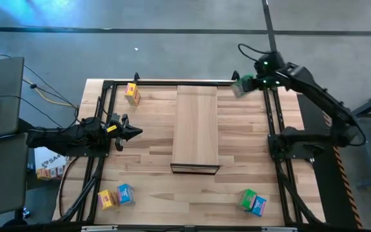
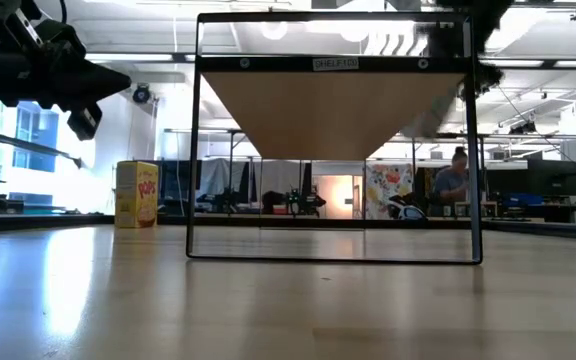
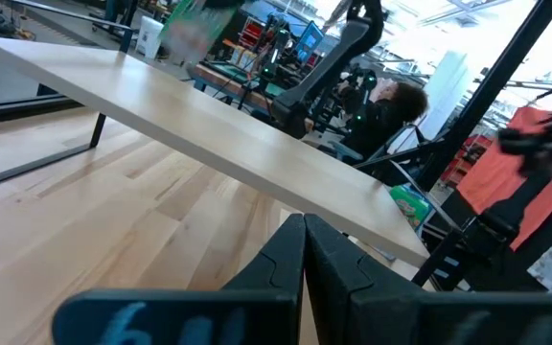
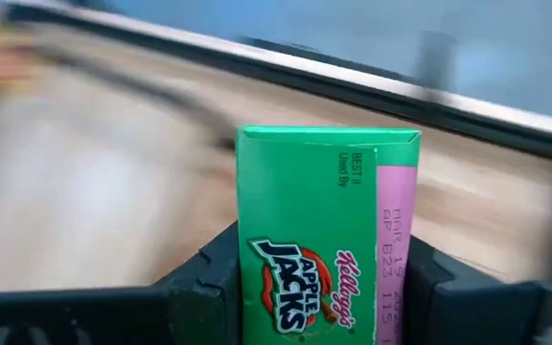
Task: Stack cereal on shelf
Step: Put the top green cereal box on the shelf
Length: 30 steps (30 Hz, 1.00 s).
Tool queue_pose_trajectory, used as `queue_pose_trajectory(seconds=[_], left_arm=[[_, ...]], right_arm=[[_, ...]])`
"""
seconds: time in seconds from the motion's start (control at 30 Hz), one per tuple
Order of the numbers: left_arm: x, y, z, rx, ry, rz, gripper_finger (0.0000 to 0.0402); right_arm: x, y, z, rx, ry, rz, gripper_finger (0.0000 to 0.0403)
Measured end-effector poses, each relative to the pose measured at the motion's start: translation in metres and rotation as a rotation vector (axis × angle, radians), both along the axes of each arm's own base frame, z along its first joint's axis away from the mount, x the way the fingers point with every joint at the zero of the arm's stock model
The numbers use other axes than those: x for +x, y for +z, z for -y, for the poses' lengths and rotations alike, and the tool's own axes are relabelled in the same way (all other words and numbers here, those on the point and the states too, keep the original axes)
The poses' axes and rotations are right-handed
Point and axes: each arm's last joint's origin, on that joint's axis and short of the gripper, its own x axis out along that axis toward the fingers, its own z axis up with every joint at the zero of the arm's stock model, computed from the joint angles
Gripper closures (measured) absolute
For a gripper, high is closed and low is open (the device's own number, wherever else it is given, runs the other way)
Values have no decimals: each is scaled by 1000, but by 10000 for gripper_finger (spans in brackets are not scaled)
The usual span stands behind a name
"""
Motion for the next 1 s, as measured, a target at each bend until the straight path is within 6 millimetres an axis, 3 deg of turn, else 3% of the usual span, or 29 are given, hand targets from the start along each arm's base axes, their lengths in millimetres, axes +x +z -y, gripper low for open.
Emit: queue_pose_trajectory(seconds=[0.2, 0.33, 0.53, 0.7, 0.83, 1.0], left_arm=[[0, 0, 0, 0, 0, 0, 401], [0, 0, 0, 0, 1, 0, 401], [0, 0, 0, 0, 0, 0, 401], [0, 0, 0, 0, 0, 0, 401], [0, 0, 0, 0, 0, 0, 401], [0, 0, 0, 0, 0, 0, 401]], right_arm=[[18, 64, -52, -99, 263, 174, 260], [47, 80, -74, -135, 321, 81, 260], [100, 69, -76, -147, 173, -212, 260], [139, 52, -66, -86, 118, -295, 260], [160, 37, -57, -53, 79, -342, 260], [172, 24, -44, 5, -11, -354, 260]])
